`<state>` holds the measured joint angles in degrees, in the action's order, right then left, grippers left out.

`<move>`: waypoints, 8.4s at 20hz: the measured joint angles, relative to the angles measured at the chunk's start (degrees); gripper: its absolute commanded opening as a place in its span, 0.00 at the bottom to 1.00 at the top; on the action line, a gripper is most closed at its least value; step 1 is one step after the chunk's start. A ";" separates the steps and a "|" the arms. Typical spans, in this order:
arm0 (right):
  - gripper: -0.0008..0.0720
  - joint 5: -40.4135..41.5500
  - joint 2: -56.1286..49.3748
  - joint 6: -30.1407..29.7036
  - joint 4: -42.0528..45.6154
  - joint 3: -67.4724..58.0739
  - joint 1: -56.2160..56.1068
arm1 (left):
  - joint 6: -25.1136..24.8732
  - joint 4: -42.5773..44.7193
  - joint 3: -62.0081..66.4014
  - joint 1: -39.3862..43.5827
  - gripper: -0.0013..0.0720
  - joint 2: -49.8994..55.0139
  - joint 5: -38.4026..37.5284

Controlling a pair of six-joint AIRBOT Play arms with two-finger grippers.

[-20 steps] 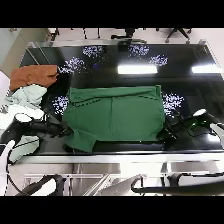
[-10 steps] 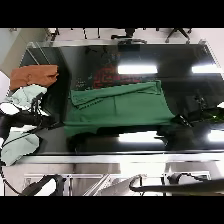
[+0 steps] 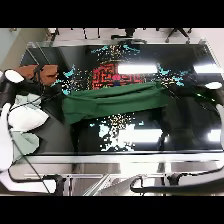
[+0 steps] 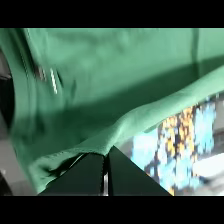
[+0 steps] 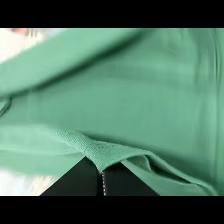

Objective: Fold the shirts.

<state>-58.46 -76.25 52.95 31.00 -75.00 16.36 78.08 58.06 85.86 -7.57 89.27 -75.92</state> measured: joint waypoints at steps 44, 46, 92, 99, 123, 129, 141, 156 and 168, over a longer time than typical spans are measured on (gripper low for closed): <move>0.03 -16.68 -2.62 4.11 10.88 -4.35 3.80 | 5.88 -2.62 28.09 25.92 0.04 29.03 -0.55; 0.03 -16.96 2.43 4.48 12.52 0.15 5.49 | 5.86 -2.62 28.09 28.74 0.04 30.42 2.27; 0.86 3.23 -0.15 13.97 9.01 -8.57 -24.46 | -0.20 -22.14 18.88 8.17 0.04 -12.94 6.78; 0.86 -4.09 -10.43 17.66 12.39 -8.52 -22.08 | -0.59 -21.66 18.88 8.17 0.04 -12.94 6.21; 0.03 -11.85 11.15 19.67 18.47 4.81 28.15 | -1.18 -21.68 18.86 8.17 0.04 -12.94 2.14; 0.03 -7.78 29.29 31.32 28.65 29.77 36.04 | -1.16 -21.66 18.86 8.17 0.04 -12.94 1.51; 0.65 -7.50 42.84 38.69 41.88 40.19 37.20 | -1.16 -21.68 18.82 8.31 0.04 -12.94 -0.50; 0.03 -9.29 13.18 35.23 29.51 -8.48 -7.65 | -1.07 -12.90 9.97 2.80 0.03 -17.94 -4.66; 0.03 -4.63 11.87 33.97 37.77 -2.03 -28.94 | -3.04 -5.57 -29.27 11.02 0.03 -37.00 10.32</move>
<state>-63.09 -64.38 86.91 68.77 -77.03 -12.58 75.05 52.49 56.60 3.44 52.27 -65.60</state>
